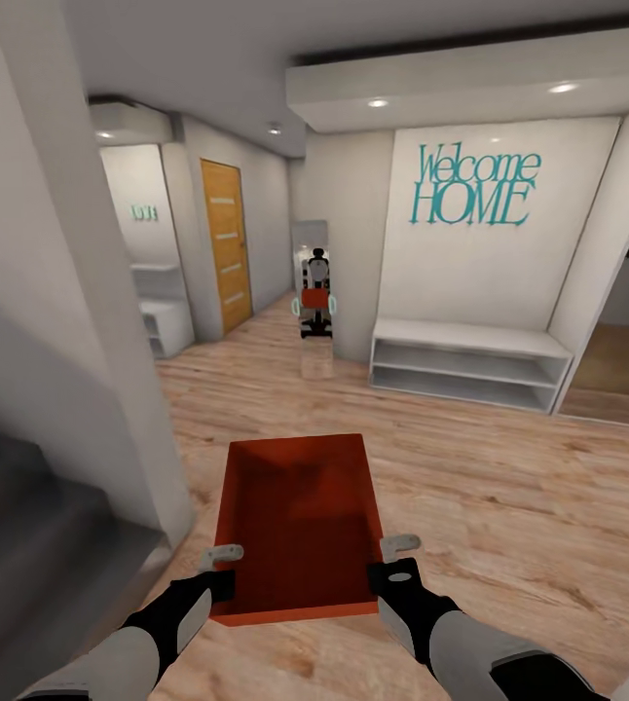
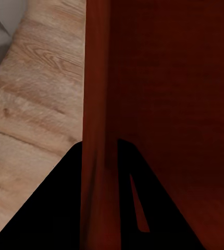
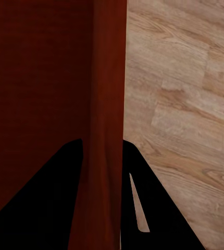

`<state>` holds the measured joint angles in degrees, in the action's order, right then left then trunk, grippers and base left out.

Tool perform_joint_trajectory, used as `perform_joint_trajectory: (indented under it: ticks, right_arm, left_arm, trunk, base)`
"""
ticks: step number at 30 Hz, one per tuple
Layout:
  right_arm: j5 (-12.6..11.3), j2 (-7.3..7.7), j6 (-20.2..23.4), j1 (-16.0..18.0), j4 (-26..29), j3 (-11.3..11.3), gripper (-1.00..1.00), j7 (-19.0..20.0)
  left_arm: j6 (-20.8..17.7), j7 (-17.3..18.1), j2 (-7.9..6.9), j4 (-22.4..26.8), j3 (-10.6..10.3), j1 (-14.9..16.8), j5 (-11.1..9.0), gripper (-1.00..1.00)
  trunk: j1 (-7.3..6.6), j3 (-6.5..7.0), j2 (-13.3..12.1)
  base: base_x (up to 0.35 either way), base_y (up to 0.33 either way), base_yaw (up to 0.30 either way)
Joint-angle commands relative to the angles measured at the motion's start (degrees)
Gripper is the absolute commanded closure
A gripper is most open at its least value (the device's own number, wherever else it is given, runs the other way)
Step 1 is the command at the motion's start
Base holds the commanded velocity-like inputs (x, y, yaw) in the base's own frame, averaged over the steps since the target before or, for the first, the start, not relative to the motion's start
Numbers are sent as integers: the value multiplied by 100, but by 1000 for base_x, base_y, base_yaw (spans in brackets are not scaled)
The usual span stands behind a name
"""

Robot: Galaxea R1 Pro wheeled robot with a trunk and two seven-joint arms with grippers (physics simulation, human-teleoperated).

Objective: Move the two storage containers from the living room to the garage. In the garage, place one container on the floor and stack the other container on top of it (either order is fine).

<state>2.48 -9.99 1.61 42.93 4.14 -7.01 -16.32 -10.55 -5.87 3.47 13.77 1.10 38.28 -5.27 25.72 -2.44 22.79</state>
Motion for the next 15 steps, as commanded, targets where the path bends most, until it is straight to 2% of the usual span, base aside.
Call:
perform_joint_trajectory:
  ticks: [1, 8, 15]
  right_arm:
    - [-29, -1, 15, 4, -23, 59, 100, -64]
    - [-29, -1, 15, 4, -22, 60, 100, -66]
    - [-29, -1, 15, 4, -23, 59, 100, -64]
  left_arm:
    - [-35, -46, -285, 117, 74, 4, -70, 100]
    - [-35, -46, -285, 117, 74, 4, -70, 100]
    - [-35, -46, -285, 117, 74, 4, -70, 100]
  trunk:
    - [7, -13, 13]
    - [7, -13, 13]
    - [7, -13, 13]
  base:
    - [321, 0, -16]
    - [321, 0, -122]
    - [321, 0, -18]
